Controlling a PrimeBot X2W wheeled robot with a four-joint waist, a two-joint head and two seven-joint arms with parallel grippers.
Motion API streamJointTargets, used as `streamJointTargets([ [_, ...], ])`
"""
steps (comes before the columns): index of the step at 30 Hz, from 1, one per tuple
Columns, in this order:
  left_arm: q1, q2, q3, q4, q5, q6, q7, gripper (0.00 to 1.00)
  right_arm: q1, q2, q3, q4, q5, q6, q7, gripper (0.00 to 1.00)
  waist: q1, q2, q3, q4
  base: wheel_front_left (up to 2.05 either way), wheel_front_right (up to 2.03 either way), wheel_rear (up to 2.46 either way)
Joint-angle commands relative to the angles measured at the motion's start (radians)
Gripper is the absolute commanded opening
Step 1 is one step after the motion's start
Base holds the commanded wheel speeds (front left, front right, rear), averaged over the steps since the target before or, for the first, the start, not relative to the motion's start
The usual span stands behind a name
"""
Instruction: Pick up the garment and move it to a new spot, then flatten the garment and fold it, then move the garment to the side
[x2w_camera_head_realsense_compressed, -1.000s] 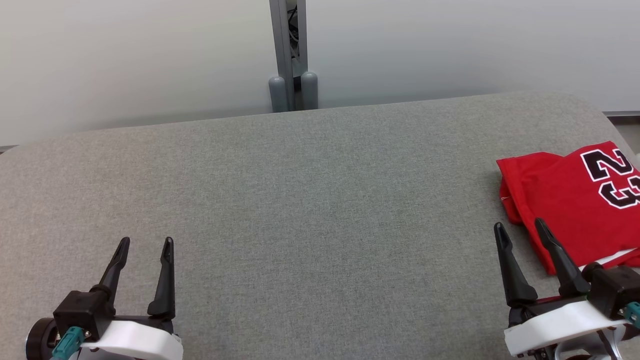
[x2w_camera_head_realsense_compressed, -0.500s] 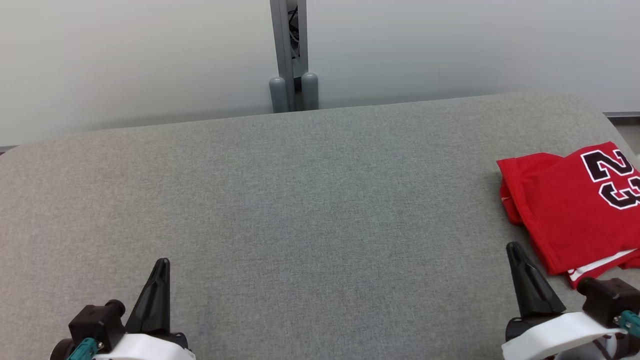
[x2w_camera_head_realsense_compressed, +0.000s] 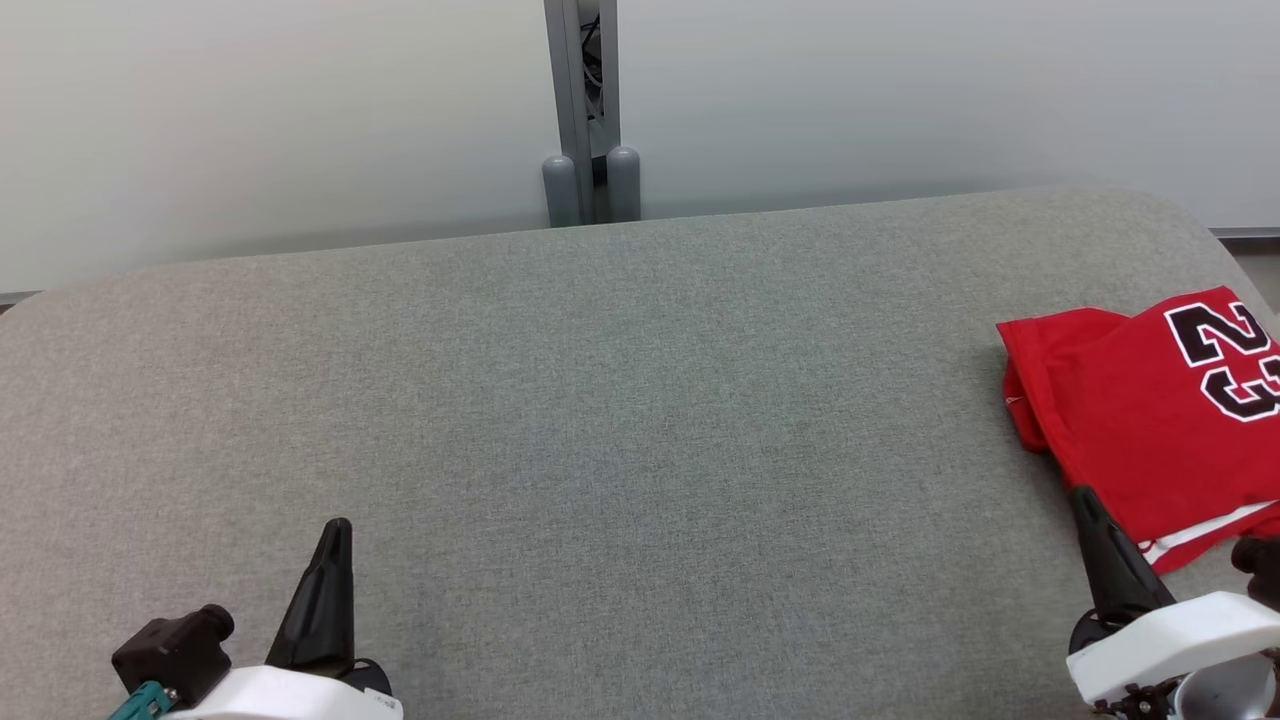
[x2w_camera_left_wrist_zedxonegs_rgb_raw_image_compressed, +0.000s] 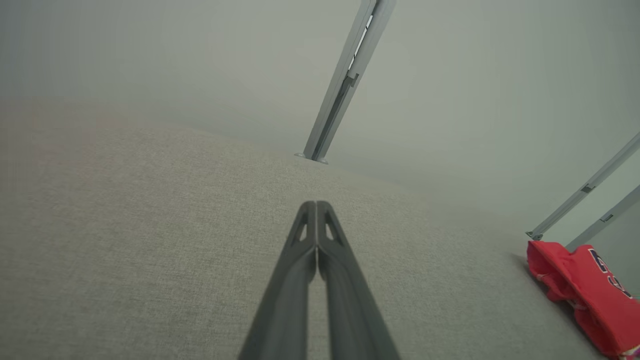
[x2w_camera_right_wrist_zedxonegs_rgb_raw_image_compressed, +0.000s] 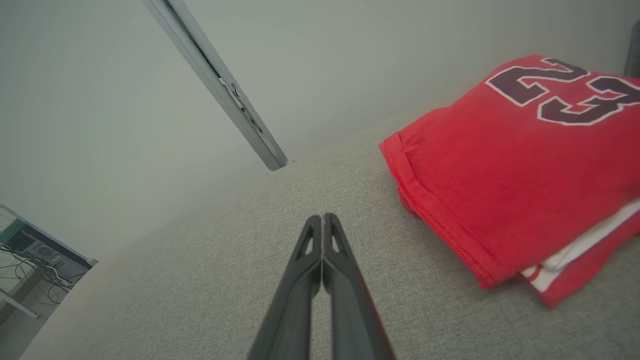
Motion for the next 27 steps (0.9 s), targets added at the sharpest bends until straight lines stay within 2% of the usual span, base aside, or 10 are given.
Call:
streamJointTargets([
  [1,-0.019,0.001,0.006,-0.012,-0.042,-0.012,-0.007,0.0,-0.031,-0.015,-0.021,0.003,0.046,0.0,0.021,0.0,0.0,-0.0001,0.0,0.001,0.0,0.0,0.0],
  [27,-0.027,-0.05,0.003,-0.001,-0.351,-0.077,-0.032,0.0,-0.105,-0.034,-0.188,0.114,0.37,0.0,0.212,0.0,0.0,-0.0001,-0.005,0.008,0.0,0.0,0.0],
])
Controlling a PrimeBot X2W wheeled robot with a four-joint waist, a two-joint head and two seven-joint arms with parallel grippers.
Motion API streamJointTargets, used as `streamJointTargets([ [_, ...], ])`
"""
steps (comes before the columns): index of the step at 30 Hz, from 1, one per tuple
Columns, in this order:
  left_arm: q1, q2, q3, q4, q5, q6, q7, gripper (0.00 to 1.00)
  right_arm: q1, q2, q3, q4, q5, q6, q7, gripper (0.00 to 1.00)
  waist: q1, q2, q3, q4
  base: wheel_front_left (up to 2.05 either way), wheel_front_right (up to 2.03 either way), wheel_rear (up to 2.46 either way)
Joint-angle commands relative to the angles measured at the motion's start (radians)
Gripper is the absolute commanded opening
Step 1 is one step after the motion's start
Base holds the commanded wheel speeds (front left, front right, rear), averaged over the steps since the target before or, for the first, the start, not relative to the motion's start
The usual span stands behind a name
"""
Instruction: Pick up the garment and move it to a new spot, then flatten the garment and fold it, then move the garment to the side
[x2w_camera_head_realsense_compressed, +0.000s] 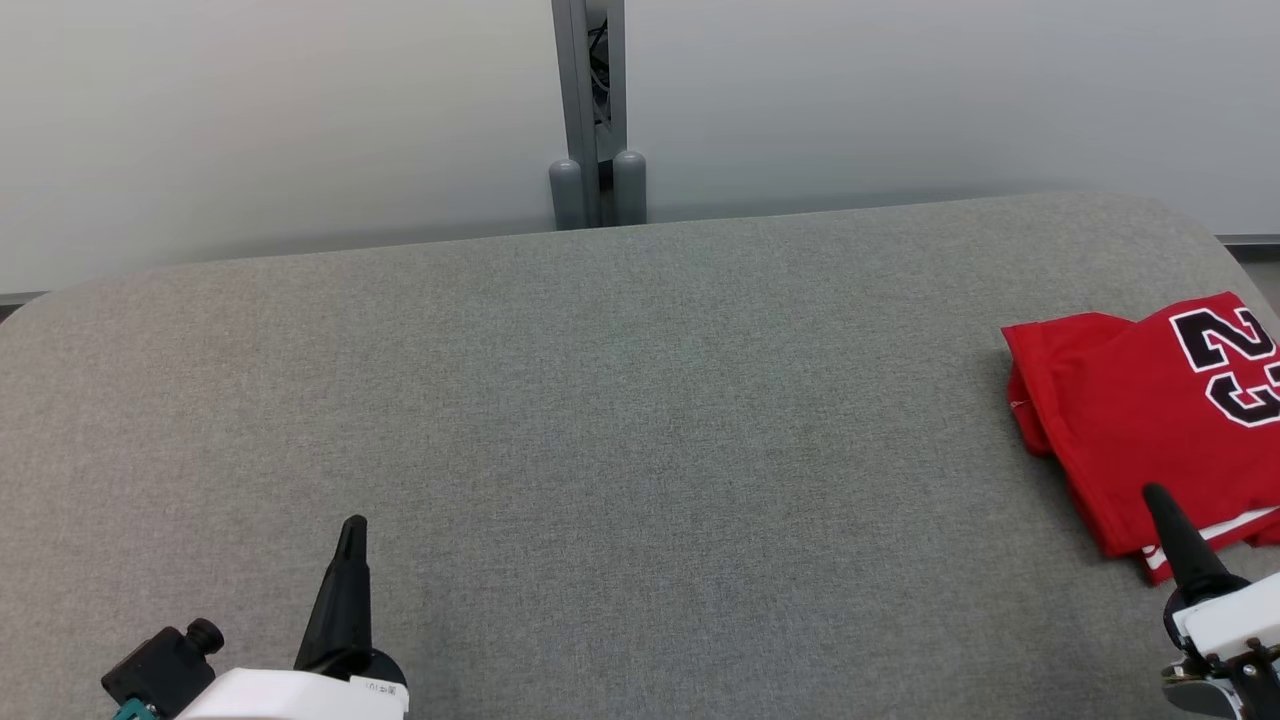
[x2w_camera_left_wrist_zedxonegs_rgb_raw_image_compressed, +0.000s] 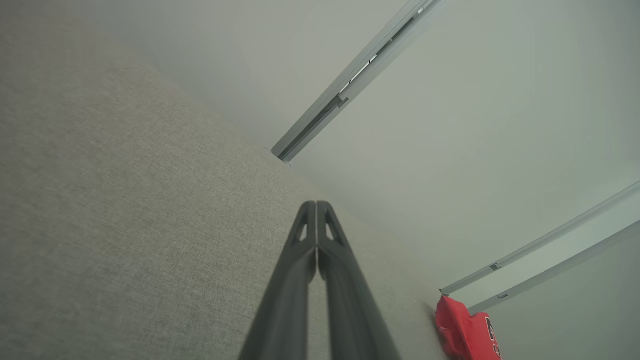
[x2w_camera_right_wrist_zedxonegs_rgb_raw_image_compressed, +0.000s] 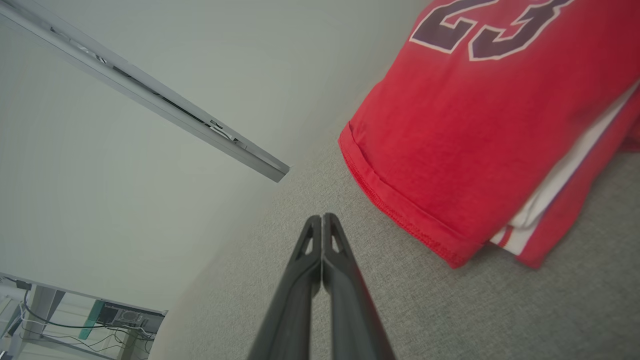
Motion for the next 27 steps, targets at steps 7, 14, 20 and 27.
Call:
streamJointTargets([
  [7,-0.024,-0.006,0.004,-0.005,-0.085,-0.021,-0.011,0.0,-0.04,-0.014,-0.053,0.02,0.091,0.0,0.053,0.0,0.0,-0.0001,-0.001,0.002,0.0,0.0,0.0],
  [14,-0.026,-0.017,0.004,-0.003,-0.154,-0.035,-0.017,0.0,-0.057,-0.019,-0.09,0.046,0.161,0.0,0.096,0.0,0.0,-0.0001,-0.003,0.004,0.0,0.0,0.0],
  [20,-0.028,-0.027,0.003,0.0,-0.218,-0.049,-0.022,0.0,-0.074,-0.022,-0.126,0.068,0.227,0.0,0.136,0.0,0.0,-0.0001,-0.004,0.006,0.0,0.0,0.0],
  [27,-0.03,-0.038,0.002,0.003,-0.278,-0.062,-0.027,0.0,-0.089,-0.026,-0.159,0.089,0.289,0.0,0.174,0.0,0.0,-0.0001,-0.006,0.008,0.0,0.0,0.0],
])
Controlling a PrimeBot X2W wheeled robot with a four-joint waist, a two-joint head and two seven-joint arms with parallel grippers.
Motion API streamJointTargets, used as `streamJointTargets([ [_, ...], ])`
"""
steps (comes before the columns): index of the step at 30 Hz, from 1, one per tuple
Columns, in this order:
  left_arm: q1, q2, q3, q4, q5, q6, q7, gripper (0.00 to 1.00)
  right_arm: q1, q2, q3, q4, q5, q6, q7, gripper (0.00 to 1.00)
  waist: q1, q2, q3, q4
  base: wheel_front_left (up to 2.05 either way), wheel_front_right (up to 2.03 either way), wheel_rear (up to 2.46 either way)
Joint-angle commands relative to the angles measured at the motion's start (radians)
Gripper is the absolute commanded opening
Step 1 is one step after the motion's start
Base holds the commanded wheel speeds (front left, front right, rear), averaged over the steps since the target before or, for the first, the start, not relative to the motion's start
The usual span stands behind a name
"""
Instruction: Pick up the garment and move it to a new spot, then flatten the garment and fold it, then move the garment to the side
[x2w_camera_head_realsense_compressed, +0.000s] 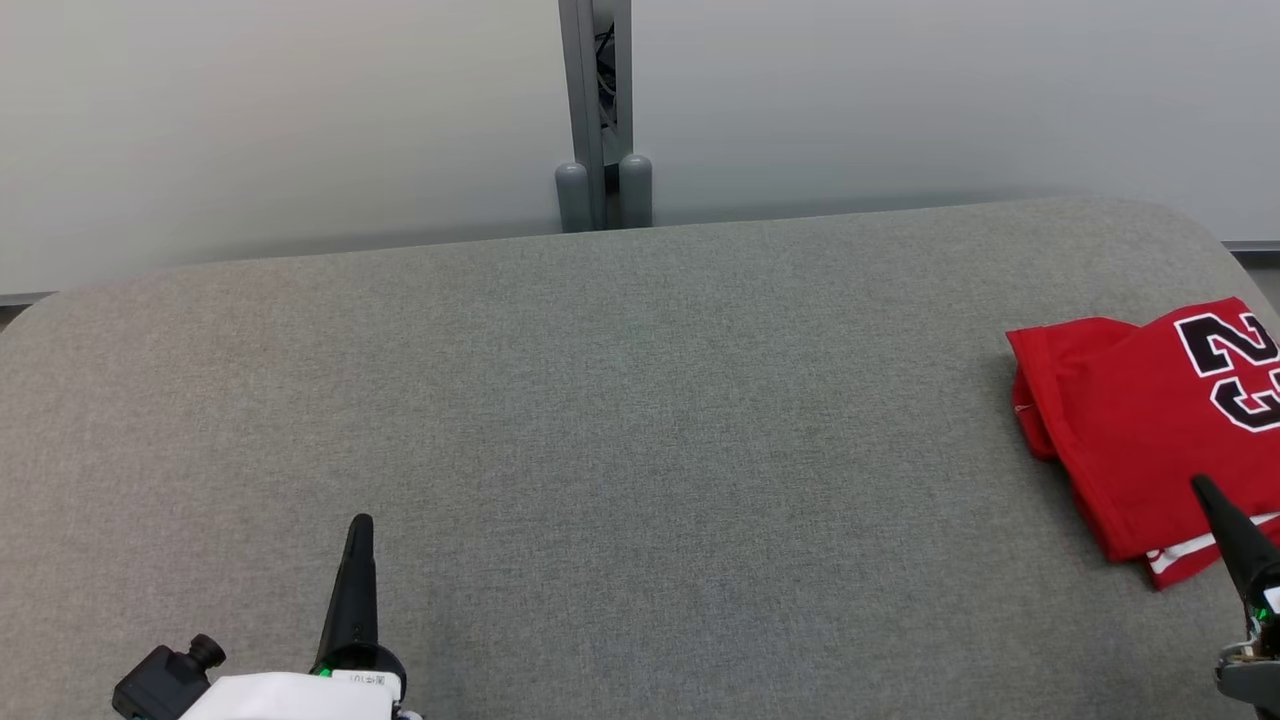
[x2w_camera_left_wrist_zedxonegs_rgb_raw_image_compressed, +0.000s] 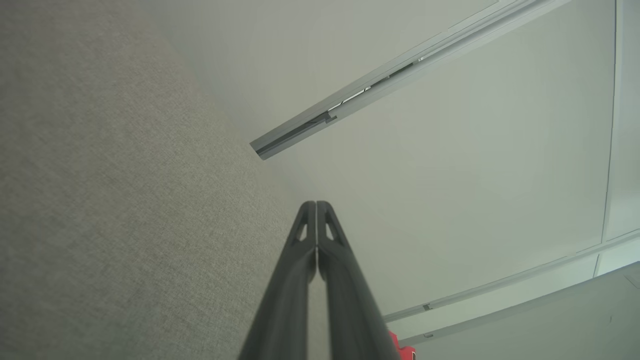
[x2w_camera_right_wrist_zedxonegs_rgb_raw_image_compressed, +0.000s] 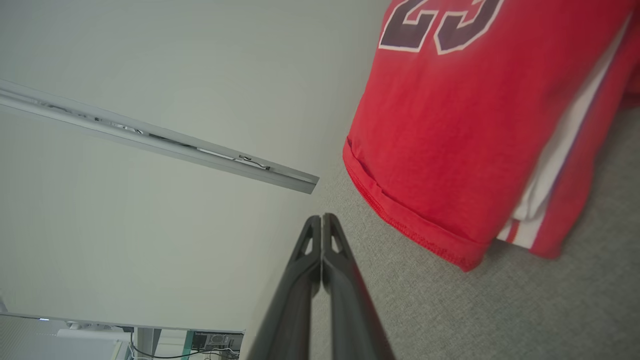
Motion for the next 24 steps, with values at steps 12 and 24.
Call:
streamJointTargets([
  [12,-0.027,-0.012,0.003,-0.001,-0.101,-0.027,-0.012,0.0,-0.046,-0.018,-0.057,0.027,0.107,0.0,0.065,0.0,0.0,-0.0001,-0.002,0.003,0.0,0.0,0.0],
  [24,-0.029,-0.028,0.002,0.002,-0.187,-0.046,-0.018,0.0,-0.066,-0.022,-0.102,0.058,0.198,0.0,0.117,0.0,0.0,-0.0001,-0.005,0.007,0.0,0.0,0.0],
])
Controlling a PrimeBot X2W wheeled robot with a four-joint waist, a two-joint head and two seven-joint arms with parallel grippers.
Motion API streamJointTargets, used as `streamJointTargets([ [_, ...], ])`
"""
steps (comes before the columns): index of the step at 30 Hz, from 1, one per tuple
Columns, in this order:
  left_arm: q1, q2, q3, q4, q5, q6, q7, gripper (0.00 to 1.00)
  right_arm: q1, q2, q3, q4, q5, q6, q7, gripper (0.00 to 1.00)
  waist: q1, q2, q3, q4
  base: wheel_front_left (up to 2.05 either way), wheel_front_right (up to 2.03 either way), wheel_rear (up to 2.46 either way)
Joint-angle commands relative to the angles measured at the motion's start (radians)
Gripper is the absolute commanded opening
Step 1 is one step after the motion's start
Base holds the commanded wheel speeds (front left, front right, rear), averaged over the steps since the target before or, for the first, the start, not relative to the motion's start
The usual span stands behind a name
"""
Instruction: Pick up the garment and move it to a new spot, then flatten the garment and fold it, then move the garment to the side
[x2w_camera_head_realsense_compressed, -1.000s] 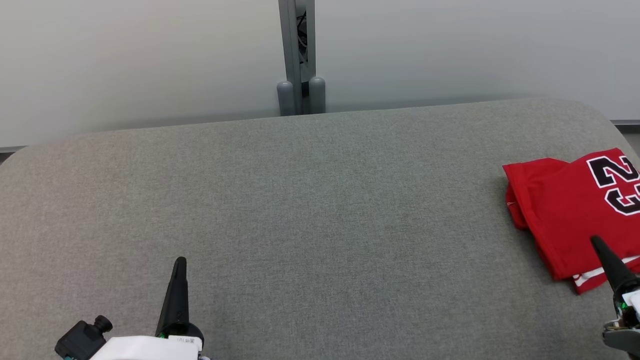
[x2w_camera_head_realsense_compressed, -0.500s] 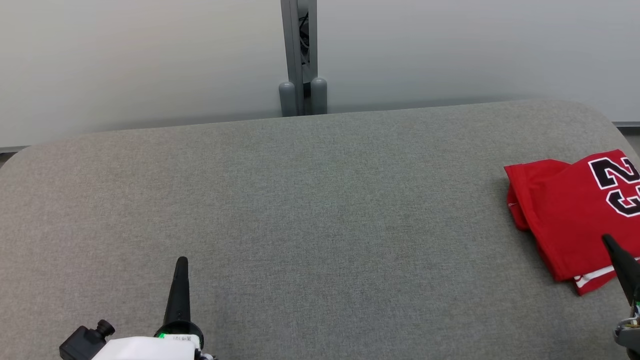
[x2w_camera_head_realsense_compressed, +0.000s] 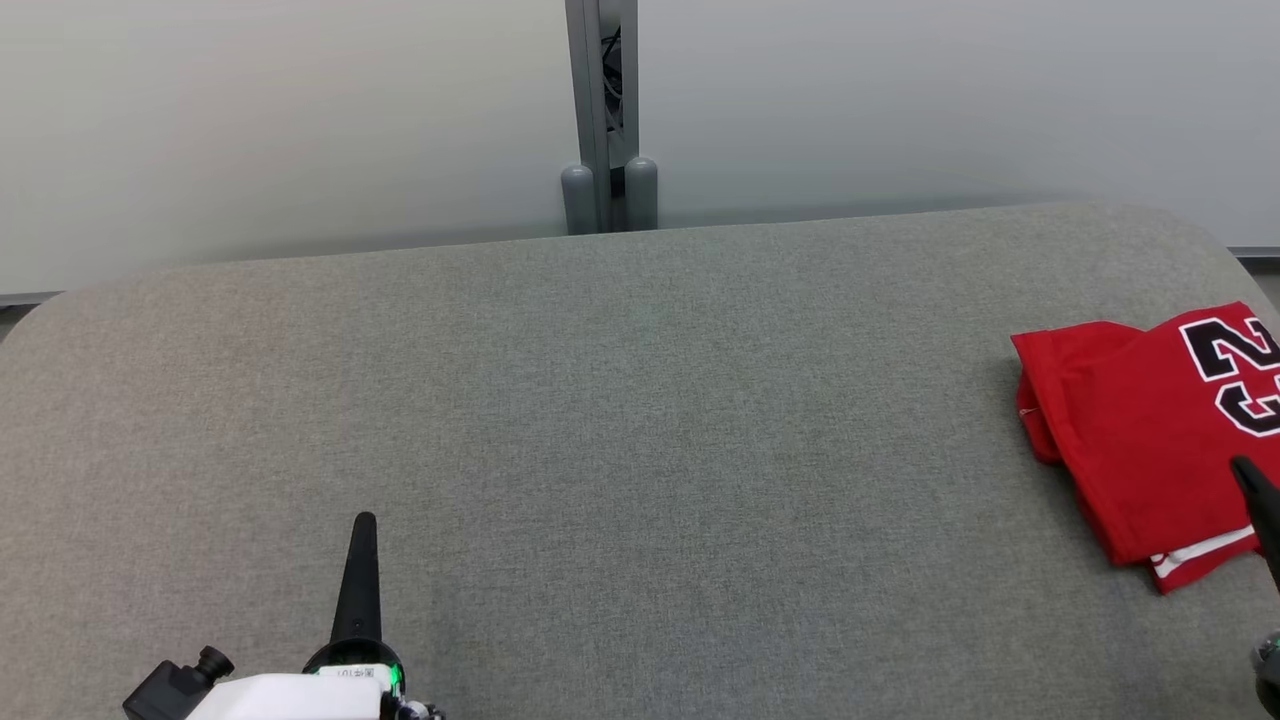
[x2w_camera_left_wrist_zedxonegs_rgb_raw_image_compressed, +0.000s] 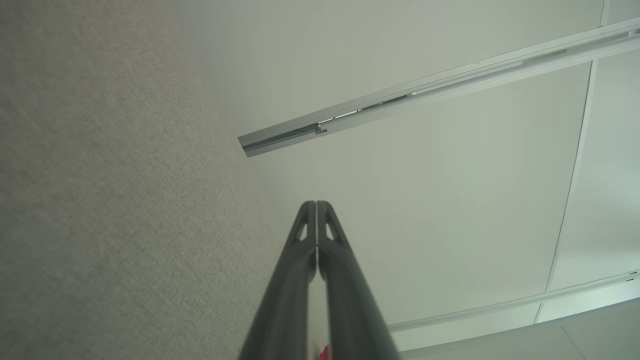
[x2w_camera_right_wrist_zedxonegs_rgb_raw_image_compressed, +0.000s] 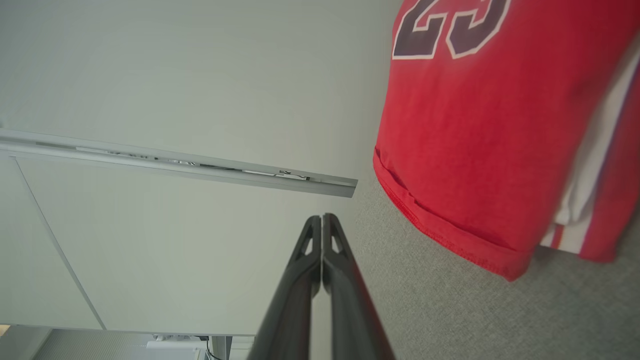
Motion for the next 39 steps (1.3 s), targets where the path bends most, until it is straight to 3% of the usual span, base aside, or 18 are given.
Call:
streamJointTargets([
  [1,-0.023,0.0,0.002,-0.002,-0.019,-0.012,-0.003,0.0,-0.019,-0.008,-0.012,0.0,0.024,0.001,0.014,0.0,0.0,0.0,0.0,0.001,0.0,0.0,0.0],
  [28,-0.023,-0.029,0.0,0.006,-0.192,-0.046,-0.017,0.0,-0.057,-0.022,-0.1,0.064,0.206,0.001,0.118,0.0,0.0,0.0,-0.006,0.009,0.0,0.0,0.0],
  [39,-0.023,-0.029,0.0,0.006,-0.19,-0.046,-0.016,0.0,-0.058,-0.021,-0.102,0.063,0.204,0.001,0.118,0.0,0.0,0.0,-0.006,0.009,0.0,0.0,0.0],
])
